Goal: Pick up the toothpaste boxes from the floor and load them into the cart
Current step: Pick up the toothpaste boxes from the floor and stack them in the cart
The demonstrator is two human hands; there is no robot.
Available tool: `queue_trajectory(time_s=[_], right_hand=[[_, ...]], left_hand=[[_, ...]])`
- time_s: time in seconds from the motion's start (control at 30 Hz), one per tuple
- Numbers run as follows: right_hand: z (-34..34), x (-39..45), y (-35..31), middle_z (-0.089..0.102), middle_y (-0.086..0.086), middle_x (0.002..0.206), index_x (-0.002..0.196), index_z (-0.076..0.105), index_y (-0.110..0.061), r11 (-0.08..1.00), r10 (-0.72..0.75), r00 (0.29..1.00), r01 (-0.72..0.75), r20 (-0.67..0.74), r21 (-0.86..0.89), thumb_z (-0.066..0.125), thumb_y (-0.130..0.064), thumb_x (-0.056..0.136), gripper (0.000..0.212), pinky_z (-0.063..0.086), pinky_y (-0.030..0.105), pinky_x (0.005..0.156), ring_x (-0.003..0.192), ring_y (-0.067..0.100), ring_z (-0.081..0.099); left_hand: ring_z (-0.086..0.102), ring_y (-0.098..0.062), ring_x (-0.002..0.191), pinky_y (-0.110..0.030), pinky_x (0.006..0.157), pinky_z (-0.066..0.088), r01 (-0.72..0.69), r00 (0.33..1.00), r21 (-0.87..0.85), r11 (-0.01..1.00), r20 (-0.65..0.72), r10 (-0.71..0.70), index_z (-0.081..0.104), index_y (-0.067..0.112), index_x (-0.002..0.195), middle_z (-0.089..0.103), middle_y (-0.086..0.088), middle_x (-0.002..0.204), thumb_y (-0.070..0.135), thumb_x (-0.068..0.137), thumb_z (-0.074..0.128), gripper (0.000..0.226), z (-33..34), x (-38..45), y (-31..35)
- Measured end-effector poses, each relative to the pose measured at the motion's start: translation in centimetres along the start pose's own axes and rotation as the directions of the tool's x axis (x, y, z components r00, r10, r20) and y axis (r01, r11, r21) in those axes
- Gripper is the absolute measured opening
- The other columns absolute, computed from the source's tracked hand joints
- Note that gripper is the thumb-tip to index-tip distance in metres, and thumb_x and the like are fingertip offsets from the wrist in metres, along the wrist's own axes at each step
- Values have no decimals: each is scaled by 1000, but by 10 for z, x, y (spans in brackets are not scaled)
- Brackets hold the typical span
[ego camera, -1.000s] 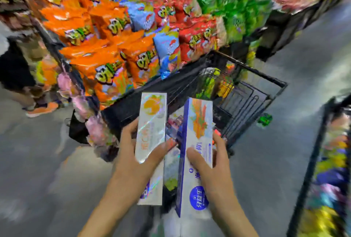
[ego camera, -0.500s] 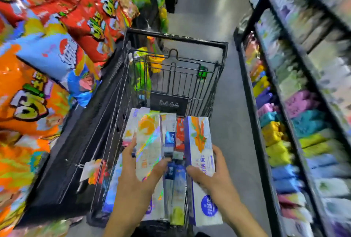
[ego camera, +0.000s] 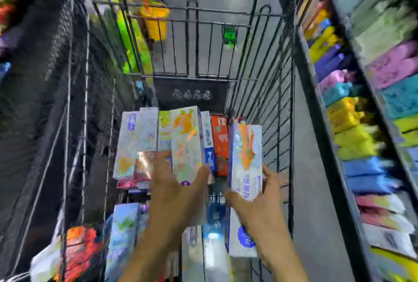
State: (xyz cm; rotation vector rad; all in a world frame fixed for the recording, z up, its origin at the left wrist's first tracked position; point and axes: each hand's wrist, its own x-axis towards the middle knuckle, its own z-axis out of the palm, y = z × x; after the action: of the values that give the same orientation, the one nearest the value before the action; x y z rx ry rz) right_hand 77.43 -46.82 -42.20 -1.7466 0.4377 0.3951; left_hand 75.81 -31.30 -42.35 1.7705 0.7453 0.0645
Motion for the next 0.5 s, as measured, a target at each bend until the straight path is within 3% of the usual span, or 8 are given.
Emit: queue_trajectory(time_s=[0.07,0.1,0.13,0.2,0.27,0.33,0.4,0.5], right_hand=[[11,27,24,72,-19,88,117,46,-29,999,-22,997,20,-68,-32,84,-2,71,66,53,17,59,72,0,69],[17,40,33,72,-17,91,115,47,-31,998,-41,994,36,-102,-52,86,-7,69,64,54,18,62,73,0,69],[21,52,41,72,-13,99,115,49,-32,996,-56,990,47,-131,-74,88,-15,68,64,57,21,68,78,1,70],[29,76,55,69,-5,112,117,51,-35,993,-71,984,54,-163,-107,92,-32,64,66,60,34,76,90,9,71],[33,98,65,69,-4,111,112,57,-37,982,-112,976,80,-187,-173,90,-38,64,59,59,37,78,93,11,71],[35,118,66,70,-5,102,107,63,-31,946,-186,963,122,-193,-301,84,-32,67,45,55,27,75,89,9,68],[37,135,64,69,-3,104,112,62,-25,891,-250,950,150,-187,-430,76,-32,69,46,53,30,80,95,16,65],[42,155,60,66,3,115,124,52,-18,860,-238,950,109,-204,-498,74,-23,76,52,48,32,81,103,25,61]], left_hand=[[69,-12,77,-36,77,56,23,999,-16,1000,23,-22,41,37,106,73,2,97,50,73,79,52,19,20,-22],[69,-14,79,-39,77,56,21,1000,-1,1000,13,-21,39,39,108,72,5,98,57,71,75,55,27,28,-32],[68,-8,81,-35,77,54,12,1000,13,1000,-2,-12,37,37,110,70,11,98,57,72,74,56,33,34,-40],[62,12,82,-15,72,47,-14,999,20,1000,-31,15,38,31,112,61,21,97,40,79,78,52,42,43,-55],[54,23,81,-2,68,41,-28,999,48,998,-44,31,38,28,112,55,24,95,31,81,79,51,47,49,-66],[53,24,82,0,69,39,-45,998,72,996,-51,49,39,27,112,54,23,95,37,78,79,54,49,55,-73],[55,19,85,-2,68,41,-47,997,67,997,-53,50,41,27,113,57,22,96,43,74,77,55,49,61,-76],[56,20,81,-1,66,41,-38,999,64,997,-30,40,42,26,114,57,23,95,37,78,80,54,47,65,-75]])
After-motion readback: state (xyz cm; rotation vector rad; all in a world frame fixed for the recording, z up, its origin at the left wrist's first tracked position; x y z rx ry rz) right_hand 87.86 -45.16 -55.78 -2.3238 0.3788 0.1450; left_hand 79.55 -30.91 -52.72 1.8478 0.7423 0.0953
